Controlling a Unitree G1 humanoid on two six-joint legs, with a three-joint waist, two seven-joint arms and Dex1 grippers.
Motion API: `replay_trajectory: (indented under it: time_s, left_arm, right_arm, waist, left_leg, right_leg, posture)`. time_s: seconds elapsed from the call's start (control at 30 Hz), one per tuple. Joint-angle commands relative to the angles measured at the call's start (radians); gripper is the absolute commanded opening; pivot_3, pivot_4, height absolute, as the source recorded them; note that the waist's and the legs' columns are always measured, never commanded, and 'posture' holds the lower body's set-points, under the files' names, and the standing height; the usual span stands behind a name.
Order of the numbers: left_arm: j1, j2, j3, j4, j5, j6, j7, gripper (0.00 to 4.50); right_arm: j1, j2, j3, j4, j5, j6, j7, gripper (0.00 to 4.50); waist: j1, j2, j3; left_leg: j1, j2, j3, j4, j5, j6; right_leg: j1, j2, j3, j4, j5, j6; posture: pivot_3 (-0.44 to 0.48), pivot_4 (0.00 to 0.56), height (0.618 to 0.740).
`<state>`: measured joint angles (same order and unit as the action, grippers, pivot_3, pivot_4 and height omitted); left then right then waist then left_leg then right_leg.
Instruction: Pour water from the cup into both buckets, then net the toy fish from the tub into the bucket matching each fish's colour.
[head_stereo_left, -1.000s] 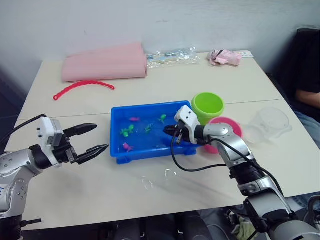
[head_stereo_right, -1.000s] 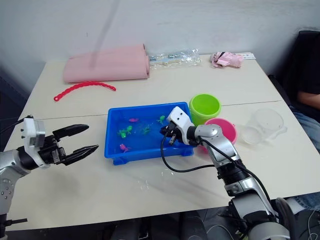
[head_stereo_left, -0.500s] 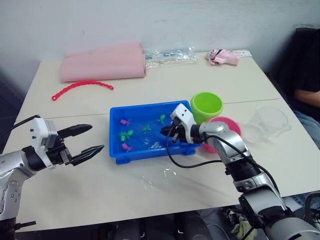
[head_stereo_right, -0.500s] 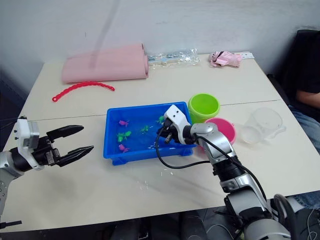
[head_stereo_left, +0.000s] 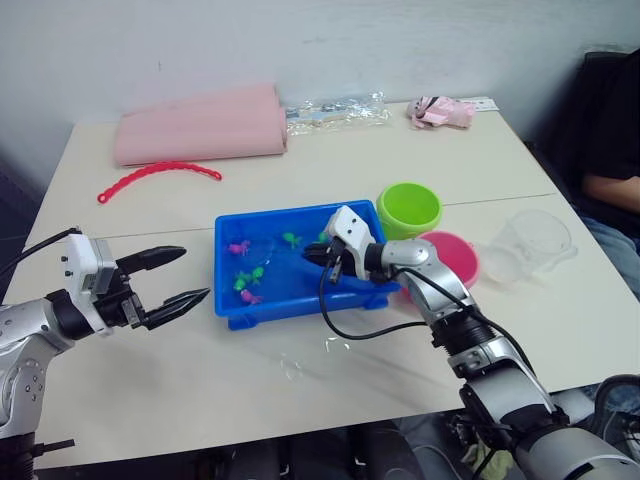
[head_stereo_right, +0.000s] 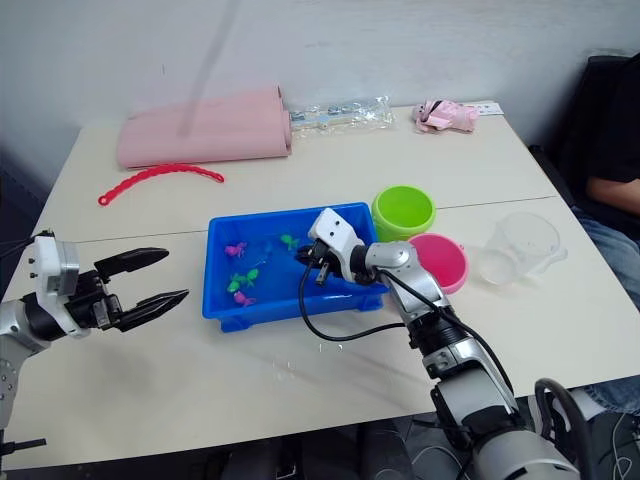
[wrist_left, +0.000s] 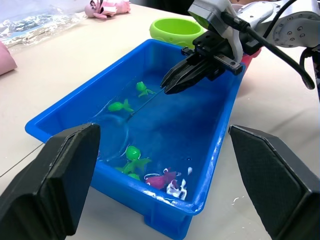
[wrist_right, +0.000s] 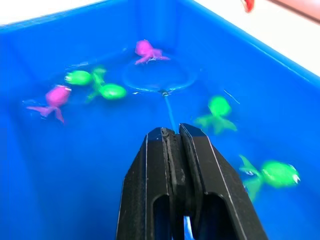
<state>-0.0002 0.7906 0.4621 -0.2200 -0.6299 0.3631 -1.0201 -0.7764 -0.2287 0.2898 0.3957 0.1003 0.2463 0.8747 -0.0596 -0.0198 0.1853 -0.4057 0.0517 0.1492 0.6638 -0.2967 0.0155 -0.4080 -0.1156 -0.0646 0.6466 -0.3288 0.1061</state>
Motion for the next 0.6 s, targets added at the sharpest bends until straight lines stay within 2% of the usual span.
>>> replay_trajectory:
  time_s: [0.03,0.27,0.37,0.6]
  left_arm:
    - [0.055,0.041,0.042,0.0,-0.007,0.0,-0.047,4.47]
    - [0.058,0.058,0.076,0.04,-0.009,-0.023,-0.073,4.47]
    - [0.061,0.058,0.08,0.042,-0.005,-0.024,-0.075,4.47]
    - [0.044,0.053,0.076,0.029,-0.014,-0.016,-0.06,4.47]
  right_arm:
    - [0.022,0.023,-0.003,-0.075,0.03,-0.045,0.039,0.0]
    - [0.04,-0.006,0.02,-0.093,-0.023,-0.032,0.051,0.0]
    - [0.034,0.002,0.014,-0.095,-0.022,0.025,0.038,0.0]
    - [0.043,0.03,-0.001,-0.1,0.009,0.001,0.058,0.0]
  waist:
    - [-0.003,0.0,0.0]
    - [-0.003,0.0,0.0]
    - [-0.003,0.0,0.0]
    - [-0.003,0.0,0.0]
  left_leg:
    - [0.0,0.001,0.0,0.0,0.0,0.0]
    - [0.0,0.001,0.001,0.0,0.0,-0.001]
    - [0.0,0.001,0.001,0.0,0.0,-0.001]
    - [0.0,0.002,0.001,0.0,0.0,-0.001]
  right_leg:
    - [0.0,0.0,0.0,0.0,0.0,0.0]
    - [-0.001,0.0,0.0,0.0,0.0,-0.001]
    - [-0.001,0.0,0.0,0.0,-0.001,-0.001]
    - [-0.001,0.0,0.0,0.0,-0.001,-0.001]
  posture:
    - [0.0,0.15,0.74]
    - [0.0,0.15,0.74]
    - [0.0,0.15,0.74]
    - [0.0,0.15,0.74]
